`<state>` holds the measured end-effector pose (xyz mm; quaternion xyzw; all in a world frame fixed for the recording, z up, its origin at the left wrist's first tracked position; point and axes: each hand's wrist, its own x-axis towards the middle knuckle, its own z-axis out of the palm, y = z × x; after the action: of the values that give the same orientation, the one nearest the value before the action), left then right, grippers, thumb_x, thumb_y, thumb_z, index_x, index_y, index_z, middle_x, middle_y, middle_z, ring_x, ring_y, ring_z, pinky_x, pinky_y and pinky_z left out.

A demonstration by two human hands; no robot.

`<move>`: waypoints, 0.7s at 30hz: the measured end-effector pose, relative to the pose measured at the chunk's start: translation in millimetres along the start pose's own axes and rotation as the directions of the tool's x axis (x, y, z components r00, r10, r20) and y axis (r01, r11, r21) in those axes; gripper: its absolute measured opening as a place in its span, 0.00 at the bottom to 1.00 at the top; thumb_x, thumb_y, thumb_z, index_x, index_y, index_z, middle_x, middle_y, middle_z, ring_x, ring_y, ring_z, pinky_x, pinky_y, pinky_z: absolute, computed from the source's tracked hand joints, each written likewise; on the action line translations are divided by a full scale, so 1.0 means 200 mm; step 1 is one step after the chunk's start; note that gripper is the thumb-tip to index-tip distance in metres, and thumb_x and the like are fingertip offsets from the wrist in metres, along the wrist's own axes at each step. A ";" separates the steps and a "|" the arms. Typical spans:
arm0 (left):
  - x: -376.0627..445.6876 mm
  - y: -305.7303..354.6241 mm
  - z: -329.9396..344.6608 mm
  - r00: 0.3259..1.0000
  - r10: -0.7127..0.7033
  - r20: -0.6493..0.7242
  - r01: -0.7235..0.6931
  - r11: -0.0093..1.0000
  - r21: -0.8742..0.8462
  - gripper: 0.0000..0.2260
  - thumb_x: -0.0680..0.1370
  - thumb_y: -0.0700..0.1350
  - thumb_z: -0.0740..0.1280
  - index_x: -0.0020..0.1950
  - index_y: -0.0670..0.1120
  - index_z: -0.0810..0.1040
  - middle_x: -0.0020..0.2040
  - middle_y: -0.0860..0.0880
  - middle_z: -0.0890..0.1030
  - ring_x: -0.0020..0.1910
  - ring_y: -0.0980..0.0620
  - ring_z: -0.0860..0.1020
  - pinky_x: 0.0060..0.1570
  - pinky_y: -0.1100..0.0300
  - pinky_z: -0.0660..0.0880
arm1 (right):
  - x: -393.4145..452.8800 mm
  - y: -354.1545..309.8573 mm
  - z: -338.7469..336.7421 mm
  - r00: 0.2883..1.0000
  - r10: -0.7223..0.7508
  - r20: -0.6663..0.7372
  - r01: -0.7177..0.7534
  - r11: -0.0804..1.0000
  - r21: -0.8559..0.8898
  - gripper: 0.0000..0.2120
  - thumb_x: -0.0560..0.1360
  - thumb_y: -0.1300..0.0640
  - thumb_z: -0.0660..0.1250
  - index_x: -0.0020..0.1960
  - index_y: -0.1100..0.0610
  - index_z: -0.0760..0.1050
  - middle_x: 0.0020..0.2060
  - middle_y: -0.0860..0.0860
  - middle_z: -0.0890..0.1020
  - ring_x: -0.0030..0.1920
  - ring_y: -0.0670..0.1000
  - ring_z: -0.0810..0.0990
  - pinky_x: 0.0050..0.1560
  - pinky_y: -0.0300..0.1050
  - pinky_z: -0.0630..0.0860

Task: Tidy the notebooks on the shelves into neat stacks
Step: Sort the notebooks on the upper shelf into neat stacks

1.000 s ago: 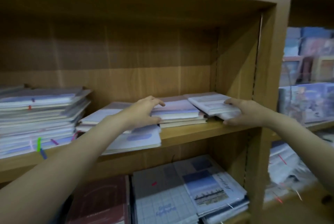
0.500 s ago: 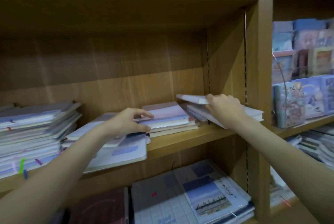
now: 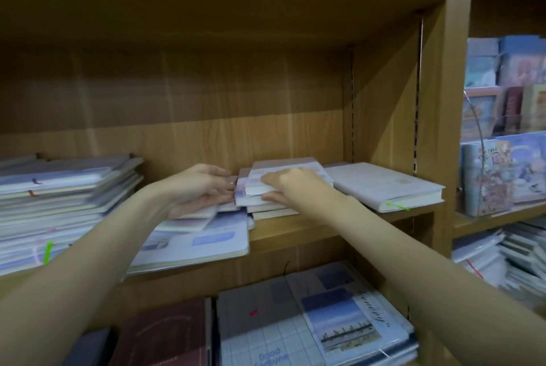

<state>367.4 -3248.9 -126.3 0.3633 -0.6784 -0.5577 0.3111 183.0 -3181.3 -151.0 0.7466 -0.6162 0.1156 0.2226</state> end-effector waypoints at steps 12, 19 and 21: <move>0.05 0.09 0.14 0.985 -0.149 -0.092 0.150 0.989 -0.005 0.03 0.79 0.33 0.57 0.51 0.35 0.70 0.47 0.38 0.74 0.42 0.47 0.75 0.45 0.54 0.78 | -0.17 0.07 0.08 0.870 0.493 0.006 -0.436 0.764 0.476 0.35 0.70 0.49 0.73 0.72 0.52 0.61 0.67 0.57 0.62 0.62 0.57 0.70 0.65 0.48 0.66; 0.07 0.08 0.22 0.970 -0.233 -0.068 0.211 0.946 -0.246 0.09 0.76 0.42 0.67 0.52 0.39 0.72 0.47 0.41 0.73 0.43 0.49 0.75 0.45 0.59 0.75 | -0.18 0.17 0.00 0.871 0.491 -0.007 -0.423 0.758 0.496 0.32 0.69 0.55 0.74 0.70 0.51 0.67 0.66 0.54 0.71 0.66 0.55 0.69 0.64 0.44 0.64; 0.04 0.09 0.24 0.975 -0.219 -0.042 0.194 0.926 -0.324 0.05 0.77 0.39 0.66 0.47 0.38 0.71 0.44 0.40 0.73 0.40 0.48 0.75 0.44 0.56 0.76 | -0.18 0.17 -0.03 0.868 0.493 -0.049 -0.405 0.762 0.506 0.30 0.69 0.57 0.74 0.69 0.51 0.70 0.64 0.55 0.72 0.60 0.56 0.73 0.62 0.48 0.69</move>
<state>320.8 -3227.0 -117.4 0.3992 -0.5250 -0.6747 0.3313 143.8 -3152.3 -155.8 0.5942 -0.7065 0.3810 0.0508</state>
